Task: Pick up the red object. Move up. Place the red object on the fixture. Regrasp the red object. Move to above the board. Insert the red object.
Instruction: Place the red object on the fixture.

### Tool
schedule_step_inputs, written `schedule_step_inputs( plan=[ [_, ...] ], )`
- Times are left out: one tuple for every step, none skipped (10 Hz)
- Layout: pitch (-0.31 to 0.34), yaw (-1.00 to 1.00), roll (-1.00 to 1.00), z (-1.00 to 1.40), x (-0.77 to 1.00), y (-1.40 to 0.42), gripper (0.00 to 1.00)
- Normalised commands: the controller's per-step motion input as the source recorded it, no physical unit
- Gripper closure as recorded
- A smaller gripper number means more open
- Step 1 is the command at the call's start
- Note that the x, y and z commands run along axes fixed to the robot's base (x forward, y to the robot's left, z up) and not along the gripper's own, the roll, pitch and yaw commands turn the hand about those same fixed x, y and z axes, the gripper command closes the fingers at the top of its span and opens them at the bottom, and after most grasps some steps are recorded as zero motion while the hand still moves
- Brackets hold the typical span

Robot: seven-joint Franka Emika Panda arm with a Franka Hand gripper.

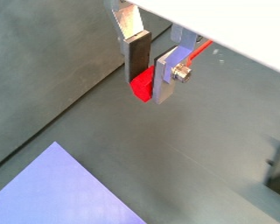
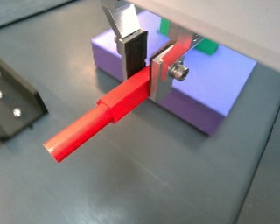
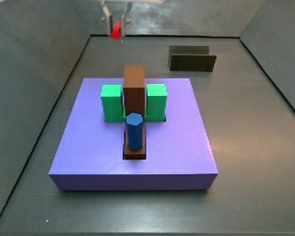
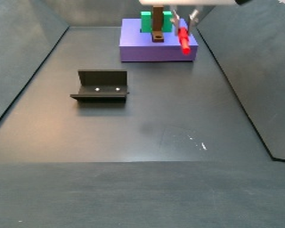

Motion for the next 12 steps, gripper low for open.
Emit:
schedule_step_inputs(
  plan=[
    [0.000, -0.26, -0.32, 0.35, 0.42, -0.02, 1.00],
    [0.000, -0.39, -0.45, 0.32, 0.59, 0.00, 1.00],
    [0.000, -0.45, -0.64, 0.31, 0.67, 0.13, 1.00],
    [0.000, -0.41, -0.67, 0.30, 0.69, 0.22, 1.00],
    [0.069, -0.27, -0.69, 0.23, 0.67, 0.23, 1.00],
    [0.277, -0.24, -0.64, 0.13, 0.67, 0.20, 1.00],
    [0.323, -0.23, -0.64, 0.10, 0.68, 0.17, 1.00],
    [0.286, -0.23, -0.71, 0.09, 0.68, 0.14, 1.00],
    [0.291, -0.22, -0.71, 0.07, 0.69, 0.13, 1.00],
    [0.311, -0.21, -0.73, 0.08, 0.70, 0.10, 1.00],
    [0.289, -0.17, -0.85, 0.08, 0.67, 0.08, 1.00],
    [0.249, -0.14, -0.97, 0.06, 0.62, 0.10, 1.00]
  ],
)
